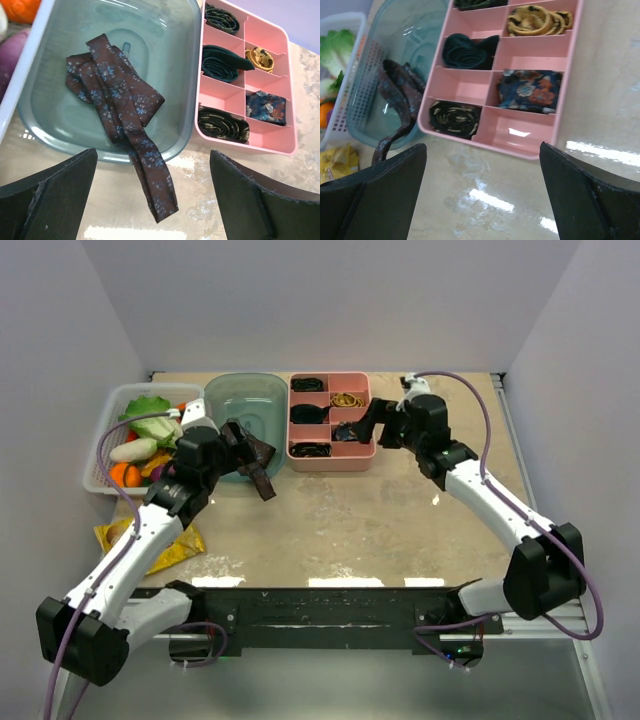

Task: Roll the ties
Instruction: Pick up the tie from the bin.

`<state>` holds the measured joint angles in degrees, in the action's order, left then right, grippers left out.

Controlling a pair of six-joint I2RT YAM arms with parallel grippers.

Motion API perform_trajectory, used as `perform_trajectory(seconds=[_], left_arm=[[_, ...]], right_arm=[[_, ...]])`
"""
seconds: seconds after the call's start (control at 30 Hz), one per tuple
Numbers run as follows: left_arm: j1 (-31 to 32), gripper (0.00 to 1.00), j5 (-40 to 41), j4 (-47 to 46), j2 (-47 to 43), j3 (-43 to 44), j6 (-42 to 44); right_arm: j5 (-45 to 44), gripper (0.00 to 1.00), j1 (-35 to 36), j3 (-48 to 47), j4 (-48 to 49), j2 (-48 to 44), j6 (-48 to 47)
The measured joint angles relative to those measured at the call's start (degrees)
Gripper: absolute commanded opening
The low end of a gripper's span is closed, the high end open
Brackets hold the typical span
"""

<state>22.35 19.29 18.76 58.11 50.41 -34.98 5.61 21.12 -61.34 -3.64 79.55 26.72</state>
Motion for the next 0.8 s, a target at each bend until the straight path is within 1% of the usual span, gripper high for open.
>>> perform_trajectory(seconds=[0.1,0.2,0.4,0.53,0.7,0.8], left_arm=[[-4.0,1.00,-6.2,0.2,2.6,1.6,-0.6],[-6.2,1.00,-8.5,2.1,3.8,2.9,-1.4],[-7.5,1.00,-7.8,8.1,6.6,7.1,-1.2],[-7.6,1.00,-6.7,11.1,9.7,10.9,0.3],[-7.6,1.00,-10.6,11.6,9.6,10.7,1.2],[-7.6,1.00,-15.4,9.8,6.3,6.5,-0.4]], right_arm=[[0.1,0.99,3.3,-0.9,-0.7,0.0,-0.9],[0.2,0.99,4.5,-1.8,-1.9,0.8,-1.3],[0.3,0.99,6.8,-5.1,-3.5,3.9,-2.0],[0.4,0.99,10.1,-8.3,-4.9,6.5,-2.8],[0.5,0.99,13.8,-10.2,-5.6,9.5,-3.7],[1.0,0.99,15.3,-10.4,-6.2,11.0,-4.4]])
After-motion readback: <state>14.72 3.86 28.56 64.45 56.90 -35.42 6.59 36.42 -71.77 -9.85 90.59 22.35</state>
